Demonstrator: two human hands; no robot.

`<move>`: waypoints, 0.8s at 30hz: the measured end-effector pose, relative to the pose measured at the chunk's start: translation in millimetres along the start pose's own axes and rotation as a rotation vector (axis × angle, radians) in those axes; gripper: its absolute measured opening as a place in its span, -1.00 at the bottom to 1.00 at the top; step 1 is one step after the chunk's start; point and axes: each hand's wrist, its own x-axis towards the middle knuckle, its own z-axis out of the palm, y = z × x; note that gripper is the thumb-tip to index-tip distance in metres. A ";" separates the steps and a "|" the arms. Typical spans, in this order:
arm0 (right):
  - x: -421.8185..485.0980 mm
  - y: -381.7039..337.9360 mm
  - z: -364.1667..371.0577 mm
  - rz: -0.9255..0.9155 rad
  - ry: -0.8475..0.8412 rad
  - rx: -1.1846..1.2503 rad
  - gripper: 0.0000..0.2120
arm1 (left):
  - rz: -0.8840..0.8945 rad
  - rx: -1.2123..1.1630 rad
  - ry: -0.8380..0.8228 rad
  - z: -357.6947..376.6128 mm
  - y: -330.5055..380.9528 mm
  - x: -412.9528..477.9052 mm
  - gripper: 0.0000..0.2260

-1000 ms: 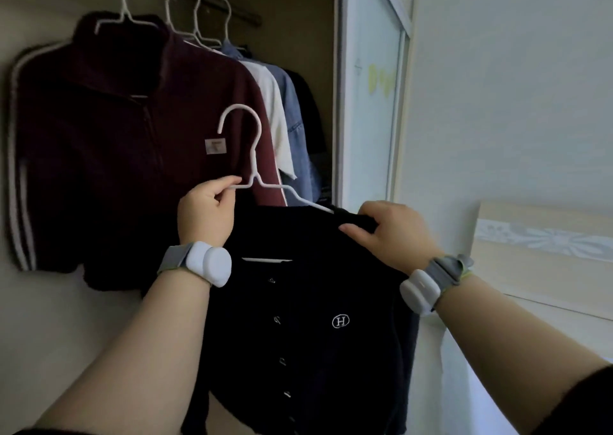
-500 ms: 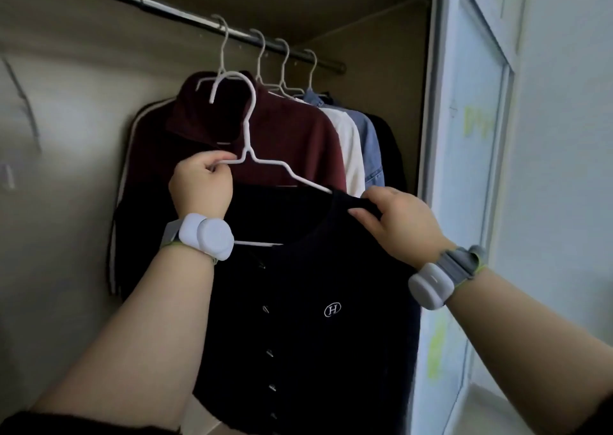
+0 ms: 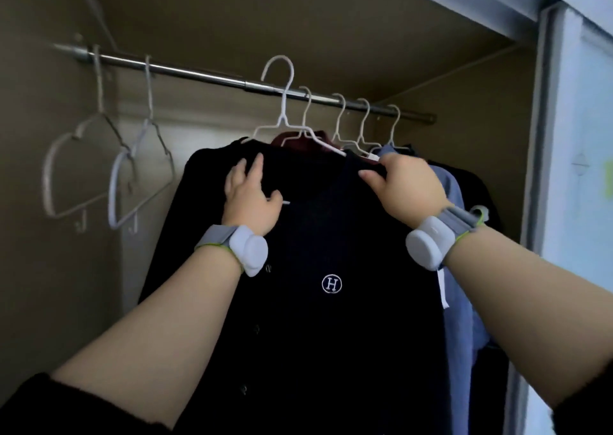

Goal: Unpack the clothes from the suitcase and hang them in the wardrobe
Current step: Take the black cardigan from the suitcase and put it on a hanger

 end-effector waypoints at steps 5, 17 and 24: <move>39.2 -17.6 6.2 0.058 -0.046 0.055 -0.66 | -0.043 0.020 -0.119 -3.9 -3.6 -4.3 -0.37; 91.0 -47.0 37.8 0.135 -0.313 0.078 -0.61 | 0.012 -0.022 -0.173 -12.8 -7.3 5.1 -0.43; 72.7 -57.3 60.5 0.097 -0.262 0.161 -0.66 | -0.038 -0.102 -0.225 -1.8 -8.2 6.4 -0.50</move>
